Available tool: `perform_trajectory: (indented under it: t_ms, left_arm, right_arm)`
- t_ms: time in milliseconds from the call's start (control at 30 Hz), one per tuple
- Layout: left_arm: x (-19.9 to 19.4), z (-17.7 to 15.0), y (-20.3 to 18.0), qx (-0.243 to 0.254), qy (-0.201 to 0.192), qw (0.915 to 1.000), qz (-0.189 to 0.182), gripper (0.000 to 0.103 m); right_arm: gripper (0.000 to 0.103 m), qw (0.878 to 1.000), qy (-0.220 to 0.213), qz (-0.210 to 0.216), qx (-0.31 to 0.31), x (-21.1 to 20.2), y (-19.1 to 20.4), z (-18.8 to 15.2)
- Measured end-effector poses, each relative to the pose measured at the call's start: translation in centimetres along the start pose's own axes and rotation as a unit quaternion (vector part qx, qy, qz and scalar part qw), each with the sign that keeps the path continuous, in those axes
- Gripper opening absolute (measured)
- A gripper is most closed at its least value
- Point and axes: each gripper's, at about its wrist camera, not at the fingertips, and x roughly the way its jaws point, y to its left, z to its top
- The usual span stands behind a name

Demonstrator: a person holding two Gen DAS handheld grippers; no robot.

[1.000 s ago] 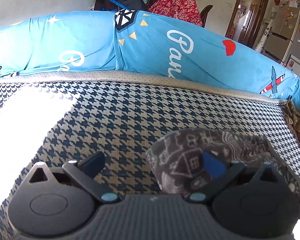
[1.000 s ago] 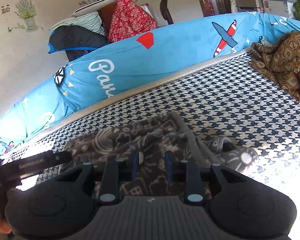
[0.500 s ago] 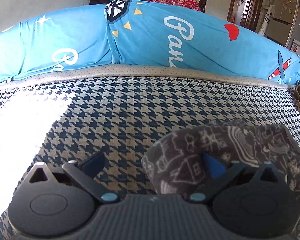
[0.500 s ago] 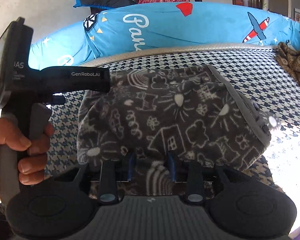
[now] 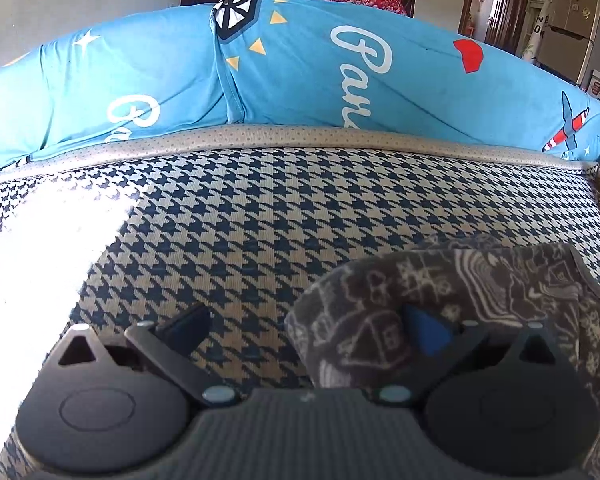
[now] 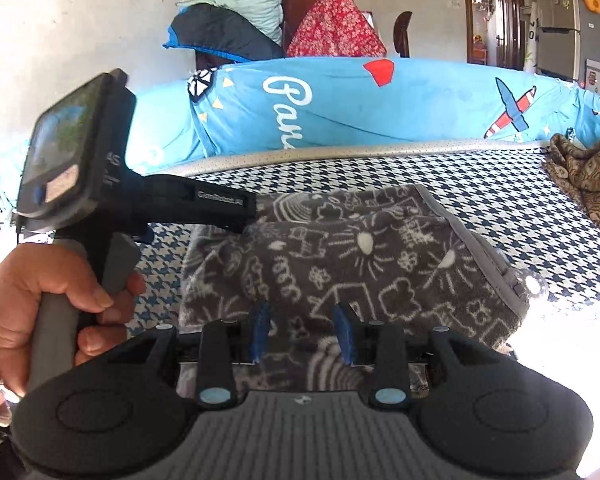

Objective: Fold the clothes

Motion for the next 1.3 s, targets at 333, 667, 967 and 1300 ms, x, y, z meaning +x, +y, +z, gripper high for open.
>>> perform_trajectory:
  t_ms: [333,667,967,1300]
  left_arm:
    - [-0.1,0.0,0.0,0.012,-0.001,0.9999,0.008,0.103]
    - [0.2,-0.1,0.0,0.018,-0.001,0.9998,0.009,0.103]
    - [0.8,-0.4,0.0,0.026,0.002,0.9995,0.016,0.103]
    - [-2.2,-0.4,-1.2,0.053,-0.023,0.9980,0.022,0.103]
  right_arm:
    - [0.034,0.999,-0.007,0.035,-0.038,-0.7,2.6,-1.1]
    - [0.034,0.998,0.030,0.036,-0.039,0.6,2.4,-1.7]
    - [0.035,0.997,0.028,0.019,-0.063,1.6,3.1,-2.3]
    - [0.039,0.998,0.023,0.038,-0.032,1.6,2.2,-1.8]
